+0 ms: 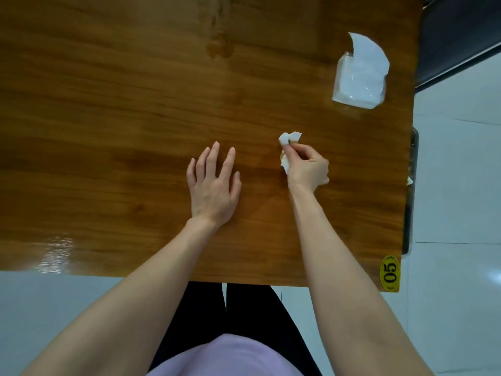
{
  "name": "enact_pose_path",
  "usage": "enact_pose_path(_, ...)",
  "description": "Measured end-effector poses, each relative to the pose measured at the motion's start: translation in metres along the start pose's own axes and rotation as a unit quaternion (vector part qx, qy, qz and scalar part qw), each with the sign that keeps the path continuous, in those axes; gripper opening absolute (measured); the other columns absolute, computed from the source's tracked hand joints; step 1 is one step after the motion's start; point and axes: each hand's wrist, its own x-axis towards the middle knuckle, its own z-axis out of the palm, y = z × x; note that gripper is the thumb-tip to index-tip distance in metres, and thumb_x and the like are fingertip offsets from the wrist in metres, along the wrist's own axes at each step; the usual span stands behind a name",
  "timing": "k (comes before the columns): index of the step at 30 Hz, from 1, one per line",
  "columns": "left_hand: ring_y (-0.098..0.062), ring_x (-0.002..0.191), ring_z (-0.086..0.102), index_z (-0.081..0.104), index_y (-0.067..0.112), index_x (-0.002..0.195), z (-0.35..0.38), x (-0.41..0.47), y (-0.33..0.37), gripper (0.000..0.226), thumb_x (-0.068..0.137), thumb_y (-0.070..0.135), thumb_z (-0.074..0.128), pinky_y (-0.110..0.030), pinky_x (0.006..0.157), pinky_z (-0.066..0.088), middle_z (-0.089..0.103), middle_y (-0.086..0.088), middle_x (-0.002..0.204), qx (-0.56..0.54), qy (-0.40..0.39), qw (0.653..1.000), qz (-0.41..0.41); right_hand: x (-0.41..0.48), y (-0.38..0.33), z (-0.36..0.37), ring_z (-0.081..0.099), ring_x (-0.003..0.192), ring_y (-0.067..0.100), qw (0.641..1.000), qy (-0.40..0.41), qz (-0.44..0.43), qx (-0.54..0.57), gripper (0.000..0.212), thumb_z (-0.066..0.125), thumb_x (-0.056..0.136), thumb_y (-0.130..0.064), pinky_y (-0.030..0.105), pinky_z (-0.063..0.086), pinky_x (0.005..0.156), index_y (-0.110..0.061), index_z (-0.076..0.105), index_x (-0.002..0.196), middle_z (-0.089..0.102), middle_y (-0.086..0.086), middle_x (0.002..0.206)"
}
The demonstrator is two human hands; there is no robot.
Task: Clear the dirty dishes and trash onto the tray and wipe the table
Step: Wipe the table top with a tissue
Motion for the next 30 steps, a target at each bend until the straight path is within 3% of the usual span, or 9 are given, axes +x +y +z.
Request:
enact_pose_path(5,-0.032,0.143,0.021,0.039,0.021,0.146,-0.015,0.039,-0.045,0.052,0.098,0.040,0.034,-0.047,0.116,0.007,0.030,-0.014,0.154,0.035,0.005,0.999,-0.016,0.007,-0.009,0.014,0.056,0.110,0.019,0.997,0.035,0.047,0.057,0.004,0.074,0.081,-0.031,0.040,0.030,0.094,-0.029,0.072,0.080,0.071,-0.008,0.091)
enact_pose_path(10,-0.031,0.142,0.019,0.037,0.022,0.146,-0.022,0.071,-0.069,0.053,0.098,0.043,0.030,-0.048,0.116,0.005,0.028,-0.013,0.154,0.065,0.021,0.997,-0.018,-0.016,-0.027,0.056,0.052,0.104,0.014,1.000,-0.011,-0.022,-0.009,0.014,0.073,0.082,-0.037,0.032,0.017,0.080,-0.025,0.075,0.089,0.071,-0.010,0.091)
enact_pose_path(16,-0.032,0.144,0.016,0.029,0.022,0.149,-0.021,0.088,-0.092,0.059,0.097,0.050,0.026,-0.052,0.116,0.005,0.022,-0.013,0.157,0.096,0.011,0.995,-0.034,0.017,-0.041,0.059,0.052,0.108,0.015,0.997,0.071,0.038,0.012,0.015,0.072,0.083,-0.037,0.031,0.015,0.079,-0.025,0.075,0.092,0.070,-0.007,0.095)
enact_pose_path(21,-0.031,0.144,0.017,0.029,0.023,0.149,-0.022,0.090,-0.090,0.060,0.096,0.051,0.025,-0.053,0.116,0.007,0.023,-0.012,0.157,0.102,0.009,0.994,-0.037,-0.024,-0.061,0.113,0.043,0.097,0.005,0.998,-0.010,-0.062,-0.032,0.019,0.070,0.084,-0.037,0.029,0.009,0.067,-0.023,0.075,0.094,0.071,-0.010,0.095)
enact_pose_path(23,-0.031,0.144,0.017,0.029,0.023,0.149,-0.023,0.090,-0.088,0.060,0.096,0.051,0.026,-0.053,0.116,0.007,0.023,-0.012,0.157,0.099,0.007,0.994,-0.038,-0.029,-0.066,0.119,0.037,0.096,0.003,0.994,-0.013,-0.083,-0.062,0.018,0.070,0.084,-0.038,0.029,0.010,0.068,-0.024,0.075,0.094,0.071,-0.011,0.095)
enact_pose_path(28,-0.032,0.144,0.018,0.030,0.022,0.149,-0.025,0.088,-0.089,0.060,0.096,0.049,0.026,-0.053,0.115,0.006,0.025,-0.013,0.156,0.091,0.006,0.995,-0.028,0.016,-0.070,0.099,0.053,0.107,0.015,0.998,0.061,0.001,-0.016,0.020,0.069,0.085,-0.037,0.030,0.015,0.080,-0.023,0.075,0.098,0.072,-0.008,0.099)
enact_pose_path(30,-0.033,0.144,0.017,0.029,0.022,0.150,-0.025,0.088,-0.088,0.060,0.096,0.049,0.025,-0.053,0.116,0.005,0.024,-0.013,0.157,0.094,0.001,0.995,-0.030,0.015,-0.077,0.107,0.054,0.106,0.014,0.998,0.058,-0.012,-0.013,0.020,0.068,0.086,-0.037,0.029,0.015,0.080,-0.023,0.075,0.098,0.072,-0.008,0.099)
